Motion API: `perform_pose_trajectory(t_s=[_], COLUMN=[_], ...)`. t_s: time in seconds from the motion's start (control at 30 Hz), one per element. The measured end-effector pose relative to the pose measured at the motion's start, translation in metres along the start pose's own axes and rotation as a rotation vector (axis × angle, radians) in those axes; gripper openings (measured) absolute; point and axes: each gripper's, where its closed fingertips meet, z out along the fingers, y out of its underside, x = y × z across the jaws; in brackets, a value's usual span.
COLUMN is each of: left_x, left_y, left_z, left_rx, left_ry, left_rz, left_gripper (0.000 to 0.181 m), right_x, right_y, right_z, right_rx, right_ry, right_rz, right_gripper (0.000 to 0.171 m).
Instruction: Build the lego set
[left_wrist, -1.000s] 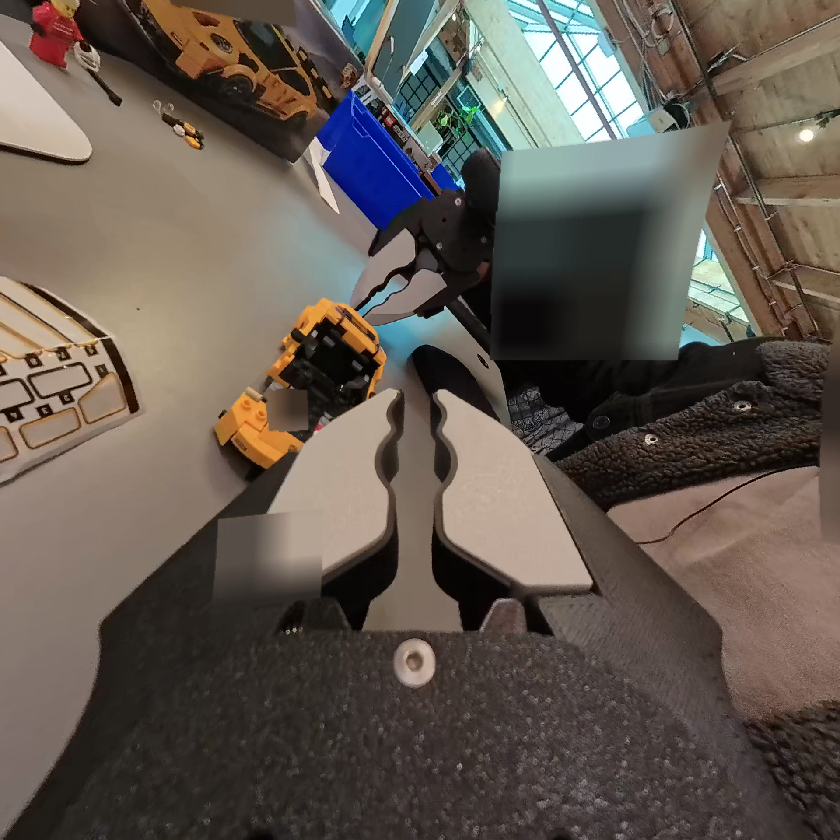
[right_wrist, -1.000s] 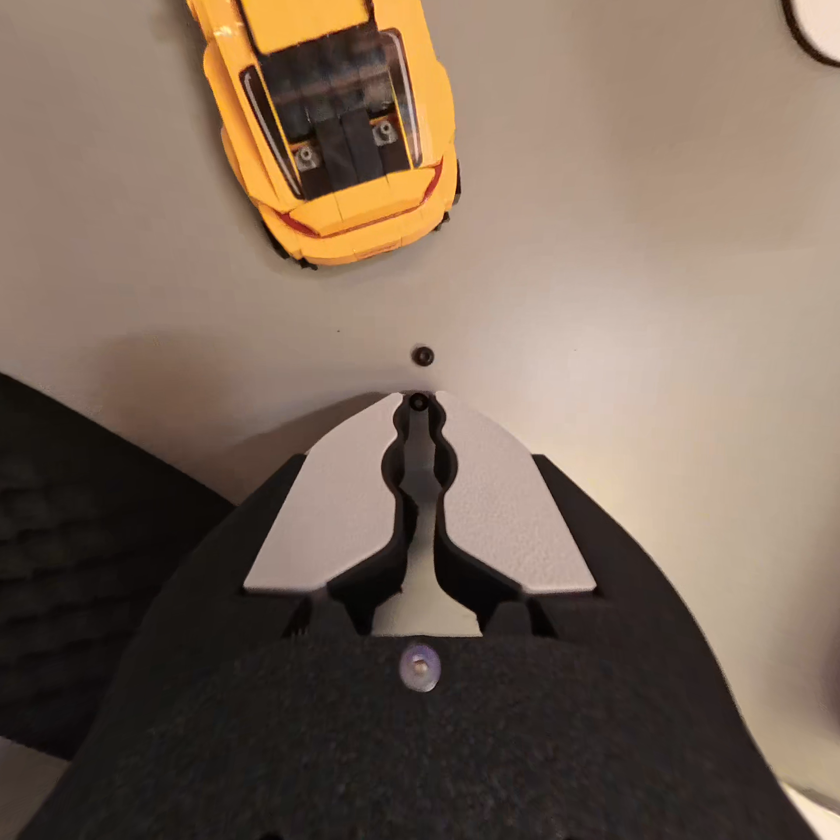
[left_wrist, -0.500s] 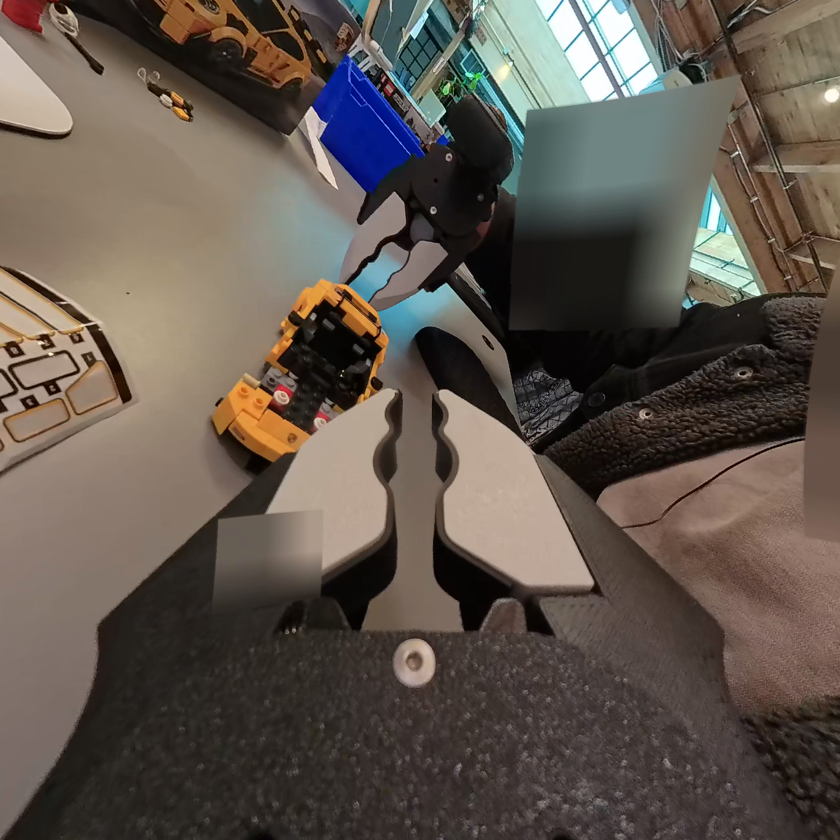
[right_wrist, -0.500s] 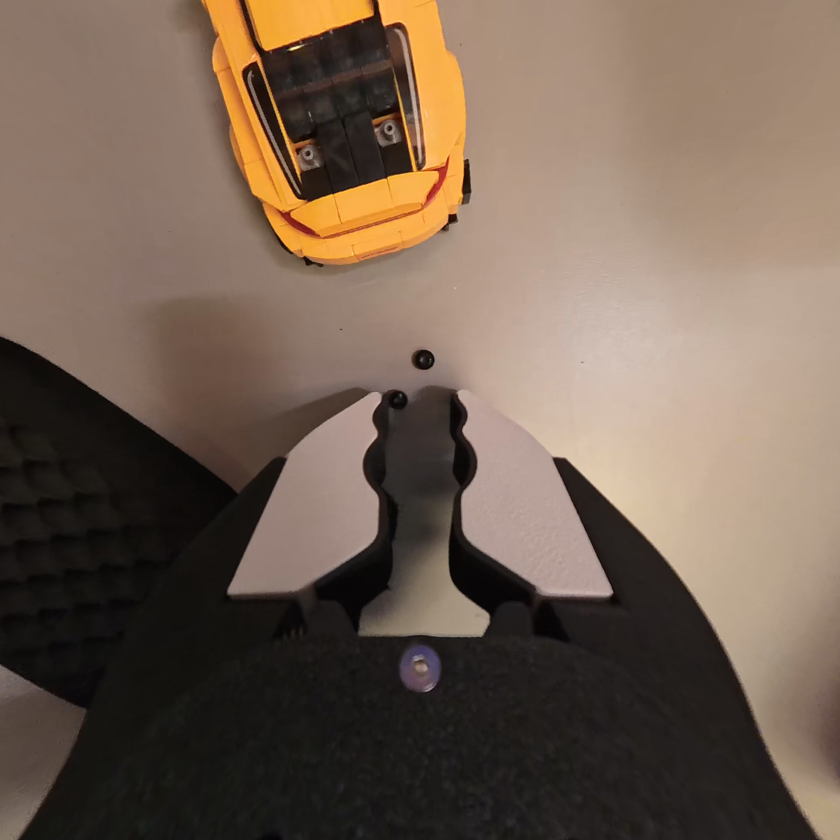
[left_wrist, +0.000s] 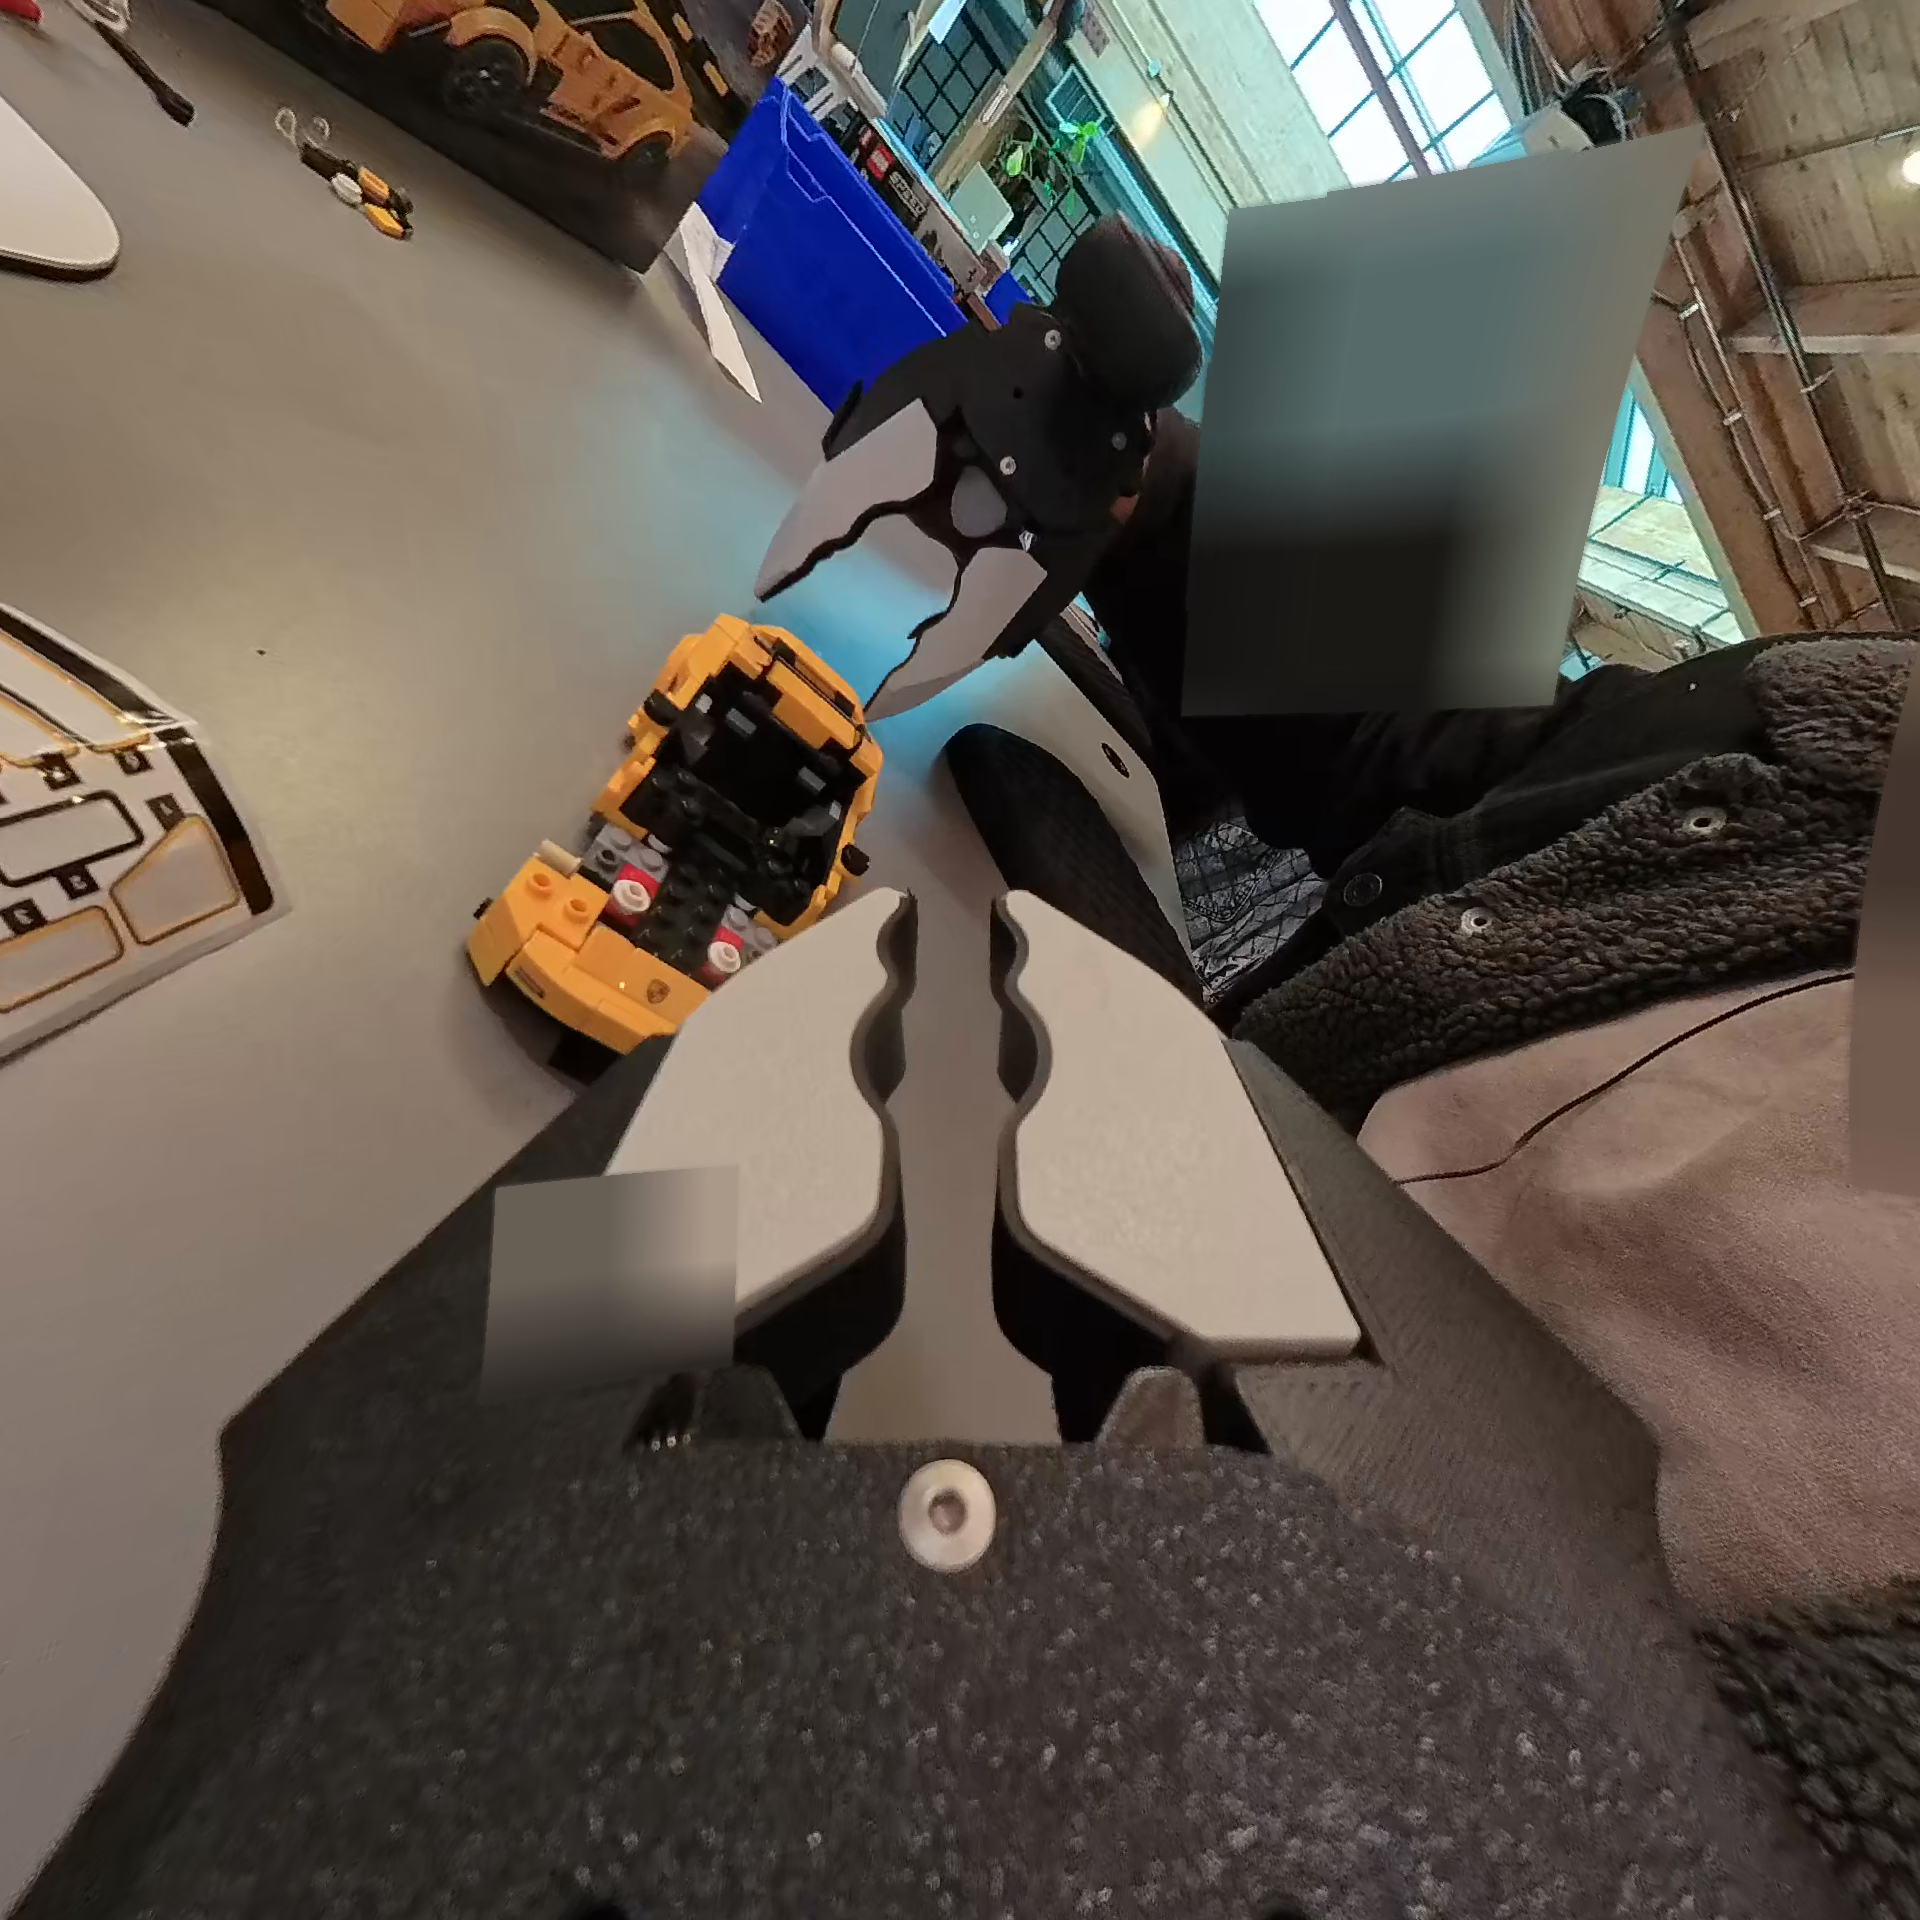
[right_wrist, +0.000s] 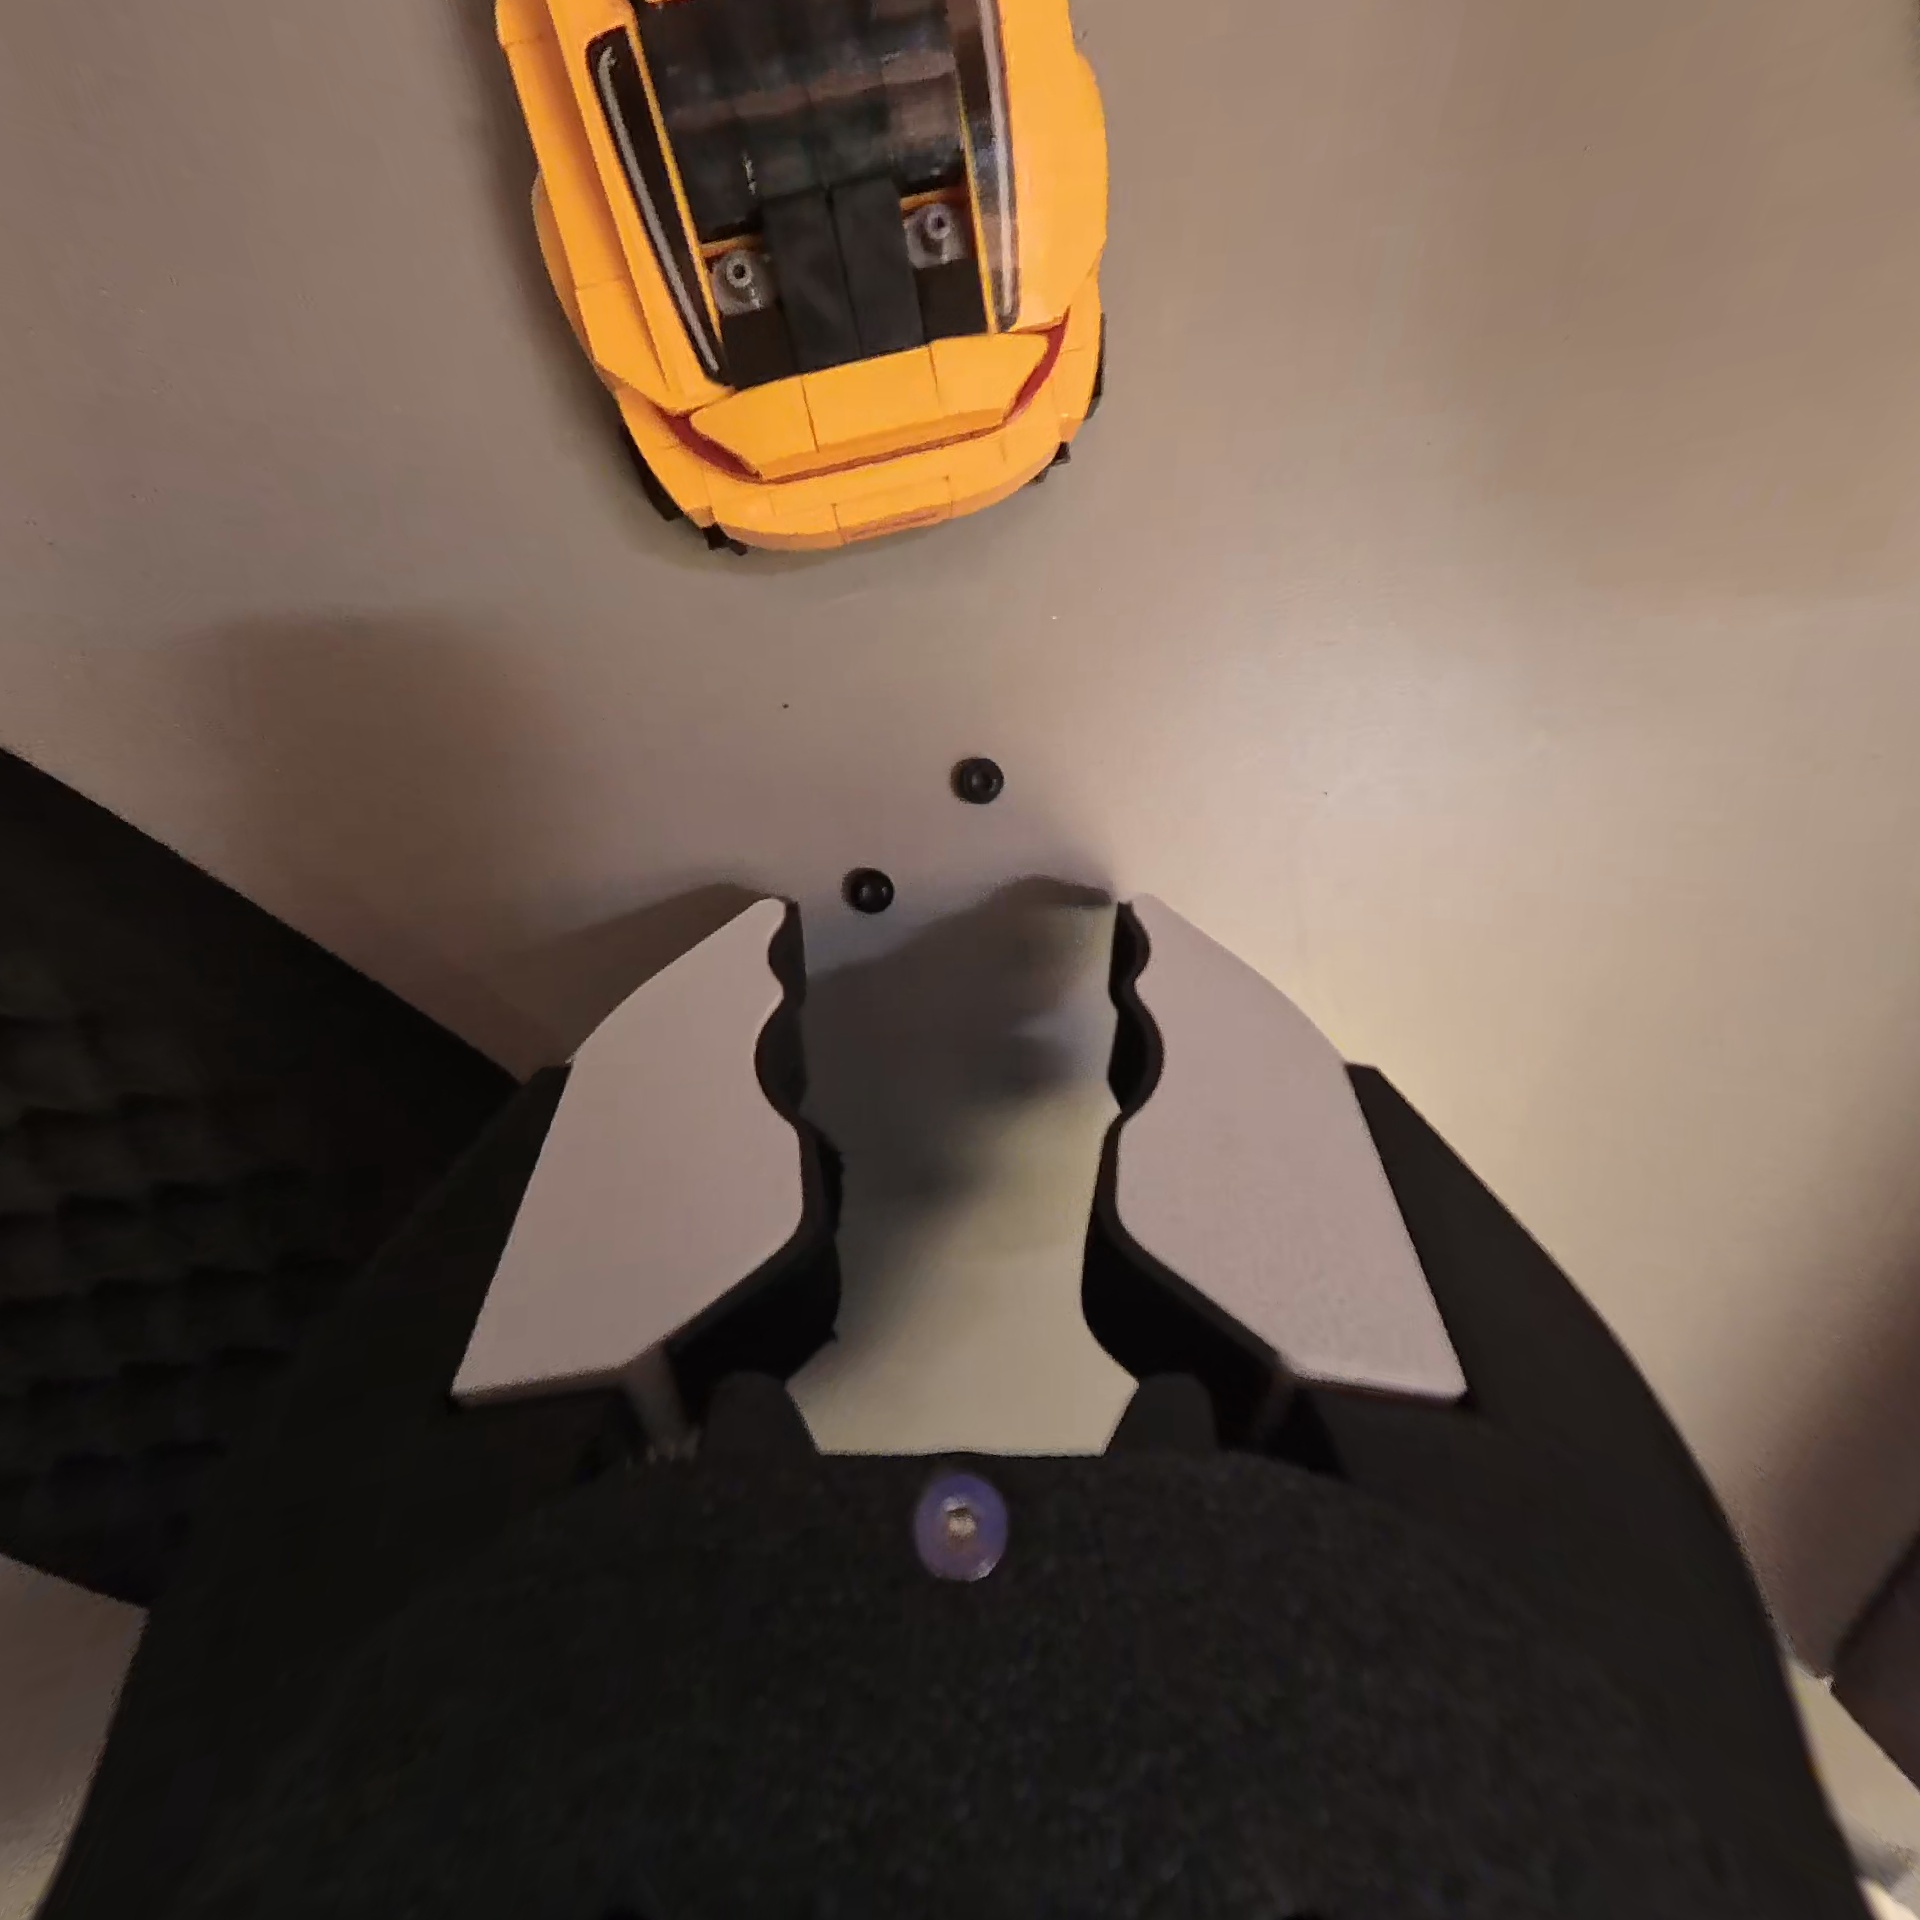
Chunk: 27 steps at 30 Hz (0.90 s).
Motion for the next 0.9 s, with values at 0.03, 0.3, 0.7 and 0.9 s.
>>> perform_pose_trajectory(t_s=[0.03, 0.3, 0.7, 0.9], left_x=[0.000, -0.006, -0.017, -0.025], left_y=[0.000, -0.015, -0.051, -0.057], left_z=[0.000, -0.010, -0.040, -0.051], left_rx=[0.001, 0.074, 0.252, 0.288], left_ry=[-0.003, -0.099, -0.462, -0.551], left_rz=[0.003, 0.116, 0.446, 0.480], left_gripper=[0.013, 0.000, 0.000, 0.000], right_x=[0.002, 0.031, 0.049, 0.050], right_y=[-0.002, -0.060, -0.120, -0.110], right_z=[-0.002, -0.052, -0.115, -0.103], right_rx=[0.028, 0.562, 1.052, 1.100], right_ry=[0.013, 0.311, 0.687, 0.706], right_rz=[0.016, 0.276, 0.442, 0.468], right_gripper=[0.055, 0.055, 0.011, 0.000])
